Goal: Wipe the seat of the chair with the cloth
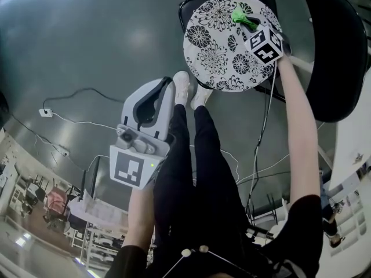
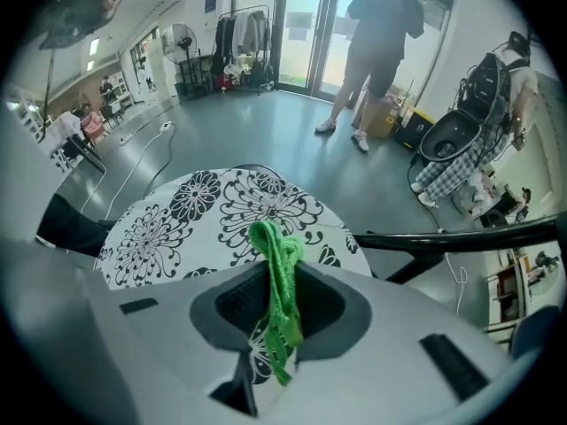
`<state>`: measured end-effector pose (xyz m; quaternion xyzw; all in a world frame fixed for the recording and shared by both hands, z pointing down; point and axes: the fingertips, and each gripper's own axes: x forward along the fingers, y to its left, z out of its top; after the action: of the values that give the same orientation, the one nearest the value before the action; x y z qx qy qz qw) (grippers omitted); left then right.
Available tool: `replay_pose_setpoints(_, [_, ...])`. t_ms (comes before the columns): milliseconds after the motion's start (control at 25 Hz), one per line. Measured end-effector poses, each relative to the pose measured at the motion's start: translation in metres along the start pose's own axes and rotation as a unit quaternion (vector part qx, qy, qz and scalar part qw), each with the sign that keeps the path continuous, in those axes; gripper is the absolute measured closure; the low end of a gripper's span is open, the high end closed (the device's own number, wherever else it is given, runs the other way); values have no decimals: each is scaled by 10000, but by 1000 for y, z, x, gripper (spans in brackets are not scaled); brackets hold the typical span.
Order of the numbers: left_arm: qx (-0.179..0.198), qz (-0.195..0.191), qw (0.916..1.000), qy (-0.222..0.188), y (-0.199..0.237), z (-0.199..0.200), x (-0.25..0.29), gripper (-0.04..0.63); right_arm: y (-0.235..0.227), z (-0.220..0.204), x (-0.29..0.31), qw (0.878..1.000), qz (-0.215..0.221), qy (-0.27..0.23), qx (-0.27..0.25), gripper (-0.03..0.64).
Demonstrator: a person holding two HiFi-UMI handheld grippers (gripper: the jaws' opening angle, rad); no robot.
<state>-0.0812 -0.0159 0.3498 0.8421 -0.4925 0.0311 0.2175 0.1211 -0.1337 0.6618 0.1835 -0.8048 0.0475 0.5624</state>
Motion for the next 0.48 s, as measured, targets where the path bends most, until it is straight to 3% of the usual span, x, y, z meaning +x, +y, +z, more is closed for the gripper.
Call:
replay_pose_setpoints(200, [8, -25, 10000, -2, -2, 3, 1, 589, 43, -9, -5, 9995, 271, -72, 110, 532])
replay_pose_setpoints(480, [-3, -94, 10000, -20, -8, 4, 6, 589, 127, -28, -23, 9956, 908, -139, -184, 532])
